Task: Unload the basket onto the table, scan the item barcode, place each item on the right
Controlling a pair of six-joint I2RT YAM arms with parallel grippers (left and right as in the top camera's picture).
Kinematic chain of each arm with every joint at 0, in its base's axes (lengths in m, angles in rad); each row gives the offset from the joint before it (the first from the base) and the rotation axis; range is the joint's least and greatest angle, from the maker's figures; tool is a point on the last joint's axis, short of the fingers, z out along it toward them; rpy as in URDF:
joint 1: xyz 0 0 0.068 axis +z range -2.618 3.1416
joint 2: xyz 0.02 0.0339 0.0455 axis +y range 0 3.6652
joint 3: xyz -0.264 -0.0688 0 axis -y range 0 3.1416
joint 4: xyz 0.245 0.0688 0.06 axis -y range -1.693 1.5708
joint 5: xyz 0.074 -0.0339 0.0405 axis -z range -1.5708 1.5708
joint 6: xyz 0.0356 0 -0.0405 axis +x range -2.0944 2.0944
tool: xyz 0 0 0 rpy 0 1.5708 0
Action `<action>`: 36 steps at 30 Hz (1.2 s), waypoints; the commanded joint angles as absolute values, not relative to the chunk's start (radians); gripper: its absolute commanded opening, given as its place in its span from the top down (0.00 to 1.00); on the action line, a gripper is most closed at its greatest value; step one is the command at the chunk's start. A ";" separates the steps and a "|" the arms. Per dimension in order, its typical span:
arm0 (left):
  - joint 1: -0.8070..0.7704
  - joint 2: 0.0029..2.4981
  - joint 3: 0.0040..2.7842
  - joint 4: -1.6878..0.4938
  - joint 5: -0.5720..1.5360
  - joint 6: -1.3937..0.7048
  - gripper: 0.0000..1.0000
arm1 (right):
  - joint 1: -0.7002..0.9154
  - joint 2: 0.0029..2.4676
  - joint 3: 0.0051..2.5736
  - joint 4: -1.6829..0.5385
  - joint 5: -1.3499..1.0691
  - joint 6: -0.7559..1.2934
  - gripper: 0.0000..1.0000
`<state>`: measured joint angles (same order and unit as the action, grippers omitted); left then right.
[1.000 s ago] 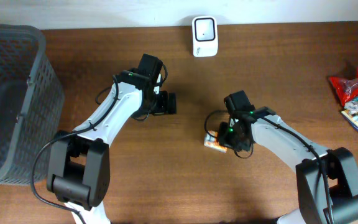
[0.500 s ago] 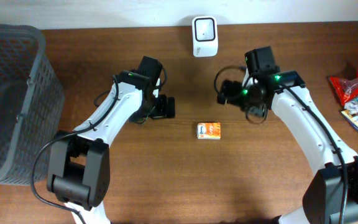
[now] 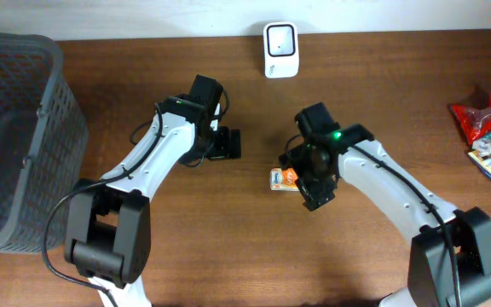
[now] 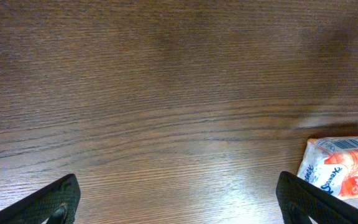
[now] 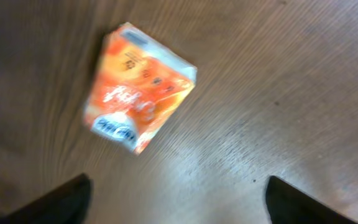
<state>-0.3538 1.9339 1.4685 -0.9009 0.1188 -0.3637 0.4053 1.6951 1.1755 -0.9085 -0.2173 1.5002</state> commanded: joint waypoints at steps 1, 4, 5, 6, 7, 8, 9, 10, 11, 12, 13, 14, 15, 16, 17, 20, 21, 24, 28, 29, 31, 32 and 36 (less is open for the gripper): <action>-0.348 1.930 1.484 -0.903 0.109 -0.367 0.01 | 0.444 1.695 1.125 -0.894 -0.086 1.732 0.15; -0.350 1.930 1.484 -0.903 0.108 -0.367 0.01 | 0.446 1.695 1.071 -0.775 -0.081 1.745 0.16; -0.349 1.930 1.484 -0.902 0.108 -0.367 0.01 | 0.446 1.696 1.058 -0.736 -0.081 1.745 0.18; -0.349 1.930 1.484 -0.903 0.109 -0.367 0.01 | 0.446 1.698 1.045 -0.701 -0.081 1.745 0.25; -0.349 1.930 1.484 -0.903 0.108 -0.367 0.01 | 0.446 1.703 1.036 -0.678 -0.081 1.745 0.26; -0.349 1.930 1.484 -0.903 0.108 -0.366 0.01 | 0.446 1.711 1.034 -0.670 -0.081 1.745 0.27; -0.349 1.930 1.484 -0.903 0.108 -0.366 0.01 | 0.446 1.728 1.034 -0.664 -0.082 1.745 0.27; -0.349 1.930 1.484 -0.903 0.109 -0.367 0.01 | 0.446 1.742 1.034 -0.664 -0.086 1.745 0.27; -0.349 1.930 1.484 -0.903 0.108 -0.367 0.01 | 0.446 1.760 1.034 -0.664 -0.096 1.745 0.27; -0.349 1.930 1.484 -0.903 0.108 -0.366 0.01 | 0.446 1.776 1.034 -0.662 -0.104 1.745 0.28; -0.349 1.930 1.484 -0.903 0.108 -0.367 0.01 | 0.448 1.791 1.034 -0.653 -0.107 1.745 0.29; -0.349 1.930 1.484 -0.903 0.108 -0.366 0.01 | 0.450 1.806 1.034 -0.637 -0.112 1.745 0.29; -0.349 1.930 1.484 -0.903 0.108 -0.366 0.01 | 0.453 1.818 1.034 -0.619 -0.112 1.745 0.29; -0.349 1.930 1.484 -0.903 0.108 -0.367 0.01 | 0.459 1.831 1.034 -0.596 -0.117 1.745 0.29; -0.349 1.930 1.484 -0.904 0.108 -0.366 0.01 | 0.466 1.842 1.034 -0.576 -0.122 1.745 0.35; -0.349 1.930 1.484 -0.911 0.108 -0.366 0.01 | 0.480 1.874 1.034 -0.545 -0.118 1.745 0.58; -0.349 1.930 1.484 -0.911 0.108 -0.366 0.01 | 0.476 1.880 1.034 -0.542 -0.102 1.745 0.73; -0.349 1.930 1.484 -0.919 0.108 -0.366 0.01 | 0.476 1.881 1.034 -0.542 -0.058 1.744 0.75; -0.349 1.930 1.484 -0.922 0.108 -0.366 0.01 | 0.464 1.880 1.034 -0.545 -0.055 1.713 0.86; -0.349 1.930 1.484 -0.923 0.108 -0.366 0.01 | 0.440 1.880 1.034 -0.545 -0.055 1.643 0.96; -0.349 1.930 1.484 -0.926 0.108 -0.366 0.01 | 0.387 1.880 1.034 -0.545 -0.055 1.496 0.96; -0.349 1.930 1.484 -0.925 0.108 -0.366 0.01 | 0.357 1.880 1.034 -0.545 -0.056 1.427 0.96; -0.349 1.930 1.484 -0.925 0.108 -0.366 0.01 | 0.217 1.880 1.047 -0.524 -0.134 1.029 0.96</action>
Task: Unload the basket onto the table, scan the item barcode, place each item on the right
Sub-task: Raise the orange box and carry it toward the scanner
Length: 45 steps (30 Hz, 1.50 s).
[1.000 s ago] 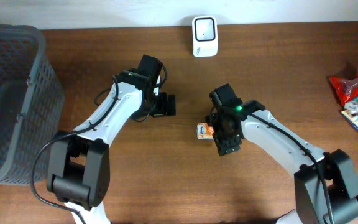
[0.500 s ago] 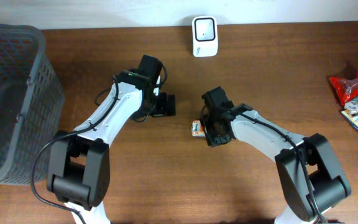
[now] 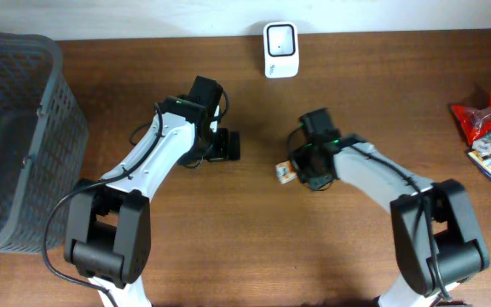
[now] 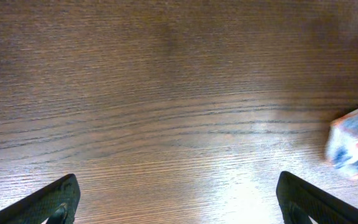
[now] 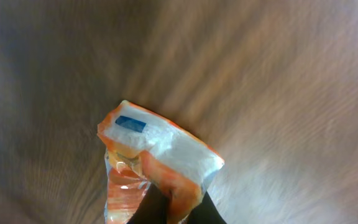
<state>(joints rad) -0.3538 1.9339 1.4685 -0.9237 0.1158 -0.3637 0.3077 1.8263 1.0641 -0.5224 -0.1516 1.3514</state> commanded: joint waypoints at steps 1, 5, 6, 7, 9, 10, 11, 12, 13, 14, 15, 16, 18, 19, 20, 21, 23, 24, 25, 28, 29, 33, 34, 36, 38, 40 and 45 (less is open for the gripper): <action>-0.349 1.930 1.484 -0.925 0.108 -0.366 0.01 | 0.188 1.880 1.053 -0.507 -0.178 0.921 0.96; -0.349 1.930 1.484 -0.921 0.108 -0.367 0.01 | 0.063 1.880 1.098 -0.376 -0.710 0.312 0.96; -0.348 1.930 1.484 -0.921 0.108 -0.367 0.01 | 0.046 1.880 1.109 -0.361 -0.827 0.221 0.96; -0.348 1.930 1.484 -0.921 0.108 -0.367 0.01 | 0.036 1.880 1.119 -0.354 -0.906 0.160 0.96; -0.348 1.930 1.484 -0.921 0.109 -0.367 0.01 | 0.020 1.880 1.138 -0.319 -1.081 0.062 0.96; -0.348 1.930 1.484 -0.921 0.109 -0.367 0.01 | 0.018 1.880 1.143 -0.291 -1.151 0.046 0.96; -0.348 1.930 1.484 -0.921 0.109 -0.367 0.01 | 0.018 1.880 1.145 -0.261 -1.205 0.036 0.96; -0.348 1.930 1.484 -0.921 0.109 -0.367 0.01 | 0.018 1.880 1.145 -0.210 -1.278 0.036 0.96; -0.348 1.930 1.484 -0.921 0.109 -0.367 0.01 | 0.019 1.880 1.145 -0.137 -1.384 0.036 0.96; -0.348 1.930 1.484 -0.921 0.109 -0.367 0.01 | 0.019 1.880 1.145 -0.078 -1.463 0.037 0.96; -0.348 1.930 1.484 -0.921 0.108 -0.367 0.01 | 0.018 1.880 1.145 -0.012 -1.545 0.037 0.96; -0.348 1.930 1.484 -0.921 0.108 -0.367 0.01 | 0.018 1.879 1.145 0.034 -1.552 0.074 0.96; -0.348 1.930 1.484 -0.921 0.108 -0.366 0.01 | 0.019 1.879 1.145 0.088 -1.552 0.149 0.96; -0.348 1.930 1.484 -0.921 0.108 -0.367 0.01 | 0.019 1.879 1.145 0.098 -1.552 0.166 0.96; -0.348 1.930 1.484 -0.921 0.108 -0.367 0.01 | 0.019 1.879 1.145 0.103 -1.552 0.174 0.96; -0.348 1.930 1.484 -0.921 0.108 -0.366 0.01 | 0.019 1.879 1.145 0.103 -1.552 0.174 0.96; -0.348 1.930 1.484 -0.921 0.108 -0.367 0.01 | 0.019 1.879 1.145 0.105 -1.552 0.174 0.96; -0.348 1.930 1.484 -0.921 0.108 -0.367 0.01 | 0.019 1.879 1.145 0.106 -1.552 0.174 0.96; -0.348 1.930 1.484 -0.921 0.108 -0.367 0.01 | 0.019 1.879 1.145 0.106 -1.552 0.174 0.96; -0.348 1.930 1.484 -0.921 0.108 -0.367 0.01 | 0.019 1.879 1.145 0.106 -1.552 0.186 0.96; -0.348 1.930 1.484 -0.921 0.108 -0.367 0.01 | 0.019 1.879 1.145 0.106 -1.552 0.193 0.96; -0.348 1.930 1.484 -0.921 0.108 -0.366 0.01 | 0.019 1.879 1.145 0.110 -1.552 0.193 0.96; -0.348 1.930 1.484 -0.921 0.108 -0.366 0.01 | 0.019 1.879 1.145 0.110 -1.552 0.193 0.96; -0.348 1.930 1.484 -0.918 0.108 -0.366 0.01 | 0.023 1.879 1.145 0.110 -1.552 0.197 0.96; -0.348 1.930 1.484 -0.897 0.108 -0.366 0.01 | 0.031 1.879 1.145 0.110 -1.552 0.197 0.96; -0.348 1.930 1.484 -0.880 0.109 -0.367 0.01 | 0.037 1.879 1.145 0.109 -1.507 0.233 0.96; -0.348 1.930 1.484 -0.872 0.109 -0.366 0.01 | 0.070 1.867 1.145 0.099 -1.071 0.550 0.96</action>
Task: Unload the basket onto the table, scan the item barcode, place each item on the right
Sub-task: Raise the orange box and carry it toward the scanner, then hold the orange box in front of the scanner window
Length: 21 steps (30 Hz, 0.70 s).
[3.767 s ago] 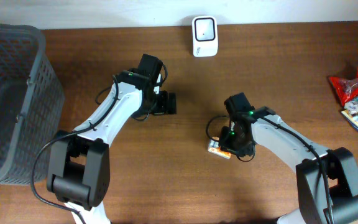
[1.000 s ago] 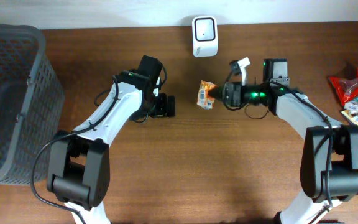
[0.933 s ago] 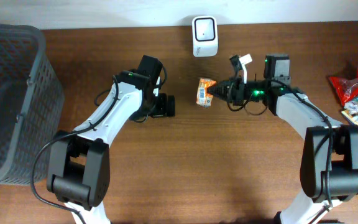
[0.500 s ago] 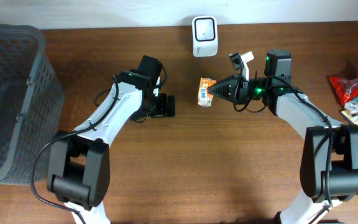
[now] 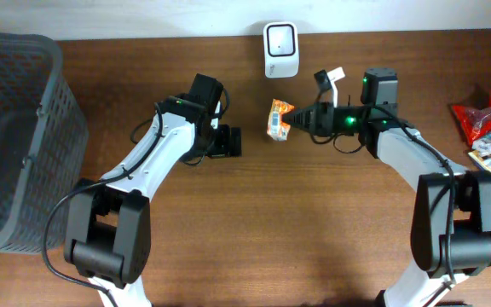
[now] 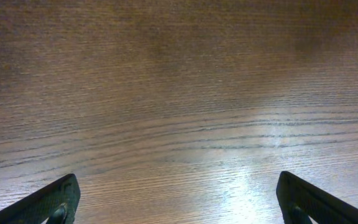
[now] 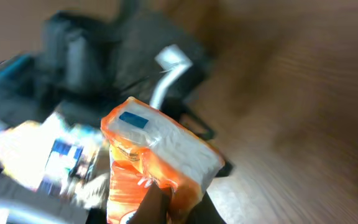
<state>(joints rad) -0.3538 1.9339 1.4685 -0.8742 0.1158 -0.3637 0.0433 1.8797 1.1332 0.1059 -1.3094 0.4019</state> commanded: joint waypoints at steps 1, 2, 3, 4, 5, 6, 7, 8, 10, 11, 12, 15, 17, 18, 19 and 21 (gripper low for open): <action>-0.348 1.930 1.484 -0.872 0.109 -0.366 0.01 | 0.082 1.860 1.146 0.078 -0.942 0.589 0.96; -0.348 1.930 1.484 -0.872 0.109 -0.366 0.01 | 0.094 1.852 1.163 0.007 -0.816 0.588 0.96; -0.348 1.930 1.484 -0.872 0.109 -0.366 0.01 | 0.107 1.850 1.204 -0.119 -0.677 0.582 0.96; -0.348 1.930 1.484 -0.872 0.109 -0.366 0.01 | 0.126 1.850 1.277 -0.309 -0.489 0.548 0.96; -0.348 1.930 1.484 -0.872 0.109 -0.366 0.01 | 0.150 1.850 1.334 -0.436 -0.324 0.519 0.96; -0.348 1.930 1.484 -0.872 0.109 -0.366 0.01 | 0.178 1.850 1.390 -0.535 -0.155 0.496 0.96; -0.348 1.930 1.484 -0.872 0.109 -0.366 0.01 | 0.231 1.850 1.480 -0.658 0.100 0.472 0.96; -0.348 1.930 1.484 -0.872 0.109 -0.366 0.01 | 0.261 1.851 1.526 -0.695 0.223 0.455 0.96; -0.348 1.930 1.484 -0.872 0.109 -0.366 0.01 | 0.324 1.853 1.604 -0.682 0.446 0.371 0.96; -0.348 1.930 1.484 -0.872 0.109 -0.366 0.01 | 0.340 1.854 1.611 -0.648 0.500 0.334 0.96; -0.348 1.930 1.484 -0.872 0.109 -0.366 0.01 | 0.356 1.854 1.611 -0.594 0.552 0.287 0.96; -0.348 1.930 1.484 -0.872 0.109 -0.366 0.01 | 0.388 1.885 1.610 -0.342 0.630 0.013 0.96; -0.348 1.930 1.484 -0.872 0.109 -0.366 0.01 | 0.386 1.935 1.610 -0.168 0.628 -0.165 0.96; -0.348 1.930 1.484 -0.872 0.109 -0.366 0.01 | 0.386 1.963 1.610 -0.095 0.624 -0.236 0.96; -0.348 1.930 1.484 -0.872 0.109 -0.366 0.01 | 0.386 1.991 1.610 -0.029 0.595 -0.317 0.96; -0.348 1.930 1.484 -0.872 0.109 -0.366 0.01 | 0.386 2.035 1.610 0.065 0.509 -0.453 0.96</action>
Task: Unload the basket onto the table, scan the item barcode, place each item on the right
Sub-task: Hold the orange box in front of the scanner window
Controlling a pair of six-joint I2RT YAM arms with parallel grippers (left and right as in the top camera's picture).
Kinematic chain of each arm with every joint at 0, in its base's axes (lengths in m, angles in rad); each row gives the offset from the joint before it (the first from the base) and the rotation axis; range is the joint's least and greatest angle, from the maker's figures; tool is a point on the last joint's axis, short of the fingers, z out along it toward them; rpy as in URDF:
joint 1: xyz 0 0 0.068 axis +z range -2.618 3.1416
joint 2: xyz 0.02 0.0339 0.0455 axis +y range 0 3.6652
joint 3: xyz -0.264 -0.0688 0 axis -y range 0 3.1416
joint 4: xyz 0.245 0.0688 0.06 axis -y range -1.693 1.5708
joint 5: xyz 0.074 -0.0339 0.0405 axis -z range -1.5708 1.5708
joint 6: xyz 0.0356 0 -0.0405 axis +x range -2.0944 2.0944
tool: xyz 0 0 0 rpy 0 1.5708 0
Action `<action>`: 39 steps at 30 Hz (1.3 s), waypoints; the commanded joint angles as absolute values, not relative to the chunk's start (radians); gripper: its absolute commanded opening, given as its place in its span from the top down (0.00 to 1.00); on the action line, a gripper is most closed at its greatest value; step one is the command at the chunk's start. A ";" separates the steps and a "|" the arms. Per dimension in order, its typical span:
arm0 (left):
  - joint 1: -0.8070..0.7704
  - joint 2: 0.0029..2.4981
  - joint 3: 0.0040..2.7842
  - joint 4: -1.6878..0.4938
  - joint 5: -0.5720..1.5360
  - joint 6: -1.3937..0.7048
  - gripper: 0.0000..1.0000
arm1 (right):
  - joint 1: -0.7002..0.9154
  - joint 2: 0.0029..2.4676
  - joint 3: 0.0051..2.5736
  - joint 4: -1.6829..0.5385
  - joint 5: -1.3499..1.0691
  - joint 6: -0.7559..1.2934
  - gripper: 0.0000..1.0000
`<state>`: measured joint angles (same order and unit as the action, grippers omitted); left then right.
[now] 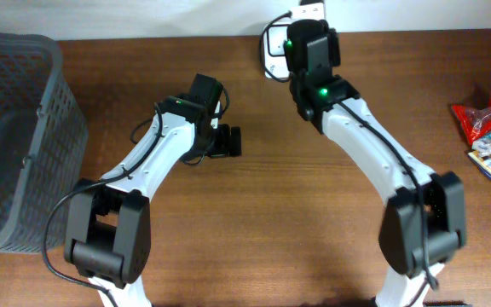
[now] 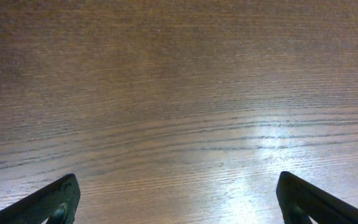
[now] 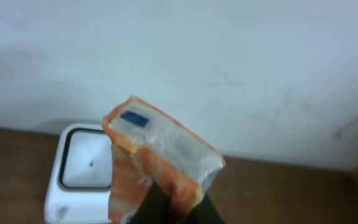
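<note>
My right gripper (image 3: 173,204) is shut on an orange and white snack packet (image 3: 160,158) and holds it up just in front of the white barcode scanner (image 3: 82,169), which stands against the pale wall. From overhead, the right wrist (image 1: 310,53) covers most of the scanner (image 1: 271,49), and the packet is hidden under it. My left gripper (image 2: 179,205) is open over bare wood near the middle of the table (image 1: 228,142), with nothing between its fingers.
A dark grey mesh basket (image 1: 15,136) fills the table's left end. Several coloured snack packets lie at the right edge. The wall runs along the table's far side behind the scanner.
My right gripper has moved with the packet from the table's middle, right of the scanner, to directly in front of it at the far edge. The left arm has not moved.
The packet lay on the table under my open right gripper. Then the right gripper was shut on it at table level. Then it held the packet raised below the scanner, and now it holds it at the scanner. The left gripper stayed open and still.
</note>
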<state>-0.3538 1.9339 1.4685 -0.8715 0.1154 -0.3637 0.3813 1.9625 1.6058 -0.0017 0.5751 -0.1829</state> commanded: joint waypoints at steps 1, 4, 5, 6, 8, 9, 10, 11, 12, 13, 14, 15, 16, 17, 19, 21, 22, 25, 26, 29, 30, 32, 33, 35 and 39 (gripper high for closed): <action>-0.348 1.930 1.484 -0.872 0.109 -0.366 0.01 | 0.386 2.061 1.610 0.126 0.461 -0.538 0.96; -0.348 1.930 1.484 -0.872 0.109 -0.366 0.01 | 0.386 2.116 1.610 0.253 0.349 -0.716 0.96; -0.348 1.930 1.484 -0.872 0.109 -0.366 0.01 | 0.386 2.128 1.610 0.292 0.350 -0.758 0.96; -0.348 1.930 1.484 -0.872 0.109 -0.366 0.01 | 0.386 2.137 1.610 0.321 0.350 -0.807 0.96; -0.348 1.930 1.484 -0.872 0.109 -0.366 0.01 | 0.385 2.152 1.610 0.337 0.344 -0.860 0.96; -0.348 1.930 1.484 -0.872 0.109 -0.366 0.01 | 0.384 2.158 1.610 0.337 0.339 -0.860 0.96; -0.348 1.930 1.484 -0.872 0.109 -0.366 0.01 | 0.380 2.164 1.610 0.337 0.315 -0.860 0.96; -0.348 1.930 1.484 -0.872 0.109 -0.366 0.01 | 0.377 2.170 1.610 0.336 0.279 -0.860 0.96; -0.348 1.930 1.484 -0.872 0.109 -0.366 0.01 | 0.375 2.180 1.610 0.337 0.252 -0.860 0.96; -0.348 1.930 1.484 -0.872 0.109 -0.366 0.01 | 0.373 2.187 1.610 0.337 0.228 -0.860 0.96; -0.348 1.930 1.484 -0.872 0.109 -0.366 0.01 | 0.371 2.200 1.610 0.341 0.216 -0.860 0.96; -0.348 1.930 1.484 -0.872 0.109 -0.366 0.01 | 0.368 2.216 1.610 0.342 0.216 -0.860 0.96; -0.348 1.930 1.484 -0.872 0.109 -0.366 0.01 | 0.363 2.224 1.610 0.341 0.218 -0.860 0.96; -0.348 1.930 1.484 -0.872 0.109 -0.366 0.01 | 0.356 2.234 1.610 0.342 0.218 -0.860 0.96; -0.348 1.930 1.484 -0.872 0.109 -0.366 0.01 | 0.336 2.243 1.610 0.355 0.229 -0.860 0.96; -0.348 1.930 1.484 -0.872 0.109 -0.366 0.01 | 0.312 2.243 1.610 0.374 0.247 -0.866 0.96; -0.348 1.930 1.484 -0.872 0.109 -0.366 0.01 | 0.304 2.243 1.610 0.372 0.247 -0.904 0.96; -0.348 1.930 1.484 -0.872 0.109 -0.366 0.01 | 0.295 2.245 1.610 0.371 0.246 -1.018 0.96; -0.348 1.930 1.484 -0.872 0.109 -0.366 0.01 | 0.295 2.246 1.610 0.371 0.238 -1.052 0.96; -0.348 1.930 1.484 -0.872 0.109 -0.366 0.01 | 0.295 2.246 1.610 0.372 0.204 -1.059 0.96; -0.348 1.930 1.484 -0.872 0.109 -0.366 0.01 | 0.295 2.247 1.610 0.371 0.189 -1.059 0.96; -0.348 1.930 1.484 -0.872 0.109 -0.366 0.01 | 0.295 2.247 1.610 0.372 0.144 -1.095 0.96; -0.348 1.930 1.484 -0.872 0.109 -0.366 0.01 | 0.295 2.247 1.610 0.373 0.113 -1.149 0.96; -0.348 1.930 1.484 -0.872 0.109 -0.366 0.01 | 0.297 2.247 1.610 0.376 0.086 -1.246 0.96; -0.348 1.930 1.484 -0.872 0.109 -0.367 0.01 | 0.274 2.247 1.610 0.376 0.090 -1.057 0.96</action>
<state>-0.3538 1.9339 1.4685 -0.8715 0.1154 -0.3634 0.2893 2.2436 1.6009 0.3687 0.1085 -1.1942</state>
